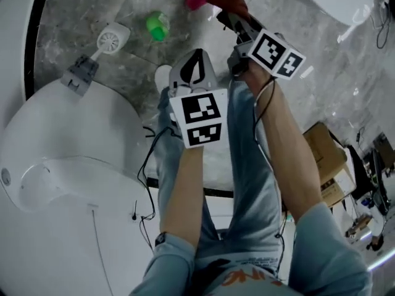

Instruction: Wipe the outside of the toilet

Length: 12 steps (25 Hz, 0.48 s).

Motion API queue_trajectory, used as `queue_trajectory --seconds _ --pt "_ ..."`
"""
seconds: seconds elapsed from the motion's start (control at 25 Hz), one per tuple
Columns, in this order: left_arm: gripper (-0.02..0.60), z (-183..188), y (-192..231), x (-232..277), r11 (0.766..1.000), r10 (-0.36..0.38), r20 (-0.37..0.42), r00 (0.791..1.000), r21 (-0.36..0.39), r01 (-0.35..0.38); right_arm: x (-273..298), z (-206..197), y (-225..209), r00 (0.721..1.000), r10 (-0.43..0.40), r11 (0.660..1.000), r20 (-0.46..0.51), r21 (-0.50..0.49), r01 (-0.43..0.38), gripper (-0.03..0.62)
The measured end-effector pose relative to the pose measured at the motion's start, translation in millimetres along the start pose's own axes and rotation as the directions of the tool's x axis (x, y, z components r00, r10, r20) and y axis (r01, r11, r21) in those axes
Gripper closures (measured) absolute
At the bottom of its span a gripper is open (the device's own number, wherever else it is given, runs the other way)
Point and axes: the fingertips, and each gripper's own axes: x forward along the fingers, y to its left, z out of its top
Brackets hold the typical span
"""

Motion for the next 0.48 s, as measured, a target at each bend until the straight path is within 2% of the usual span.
queue_trajectory --seconds 0.2,0.28,0.36,0.48 --pt "0.581 22 45 6 0.999 0.016 0.048 0.999 -0.043 -0.014 55 27 30 0.998 0.007 1.000 0.063 0.016 -0.008 0.526" --pt "0.580 30 57 8 0.995 0.027 0.067 0.997 -0.094 -0.021 73 40 34 0.996 -0.002 1.000 0.093 0.021 0.000 0.530" --pt "0.581 39 61 11 0.987 0.026 0.089 0.996 -0.160 -0.011 89 51 34 0.993 -0.016 1.000 0.115 0.023 0.013 0.531" --pt "0.581 59 57 19 0.984 -0.002 0.131 0.991 -0.176 0.025 110 65 34 0.992 -0.023 1.000 0.127 0.013 0.022 0.531"
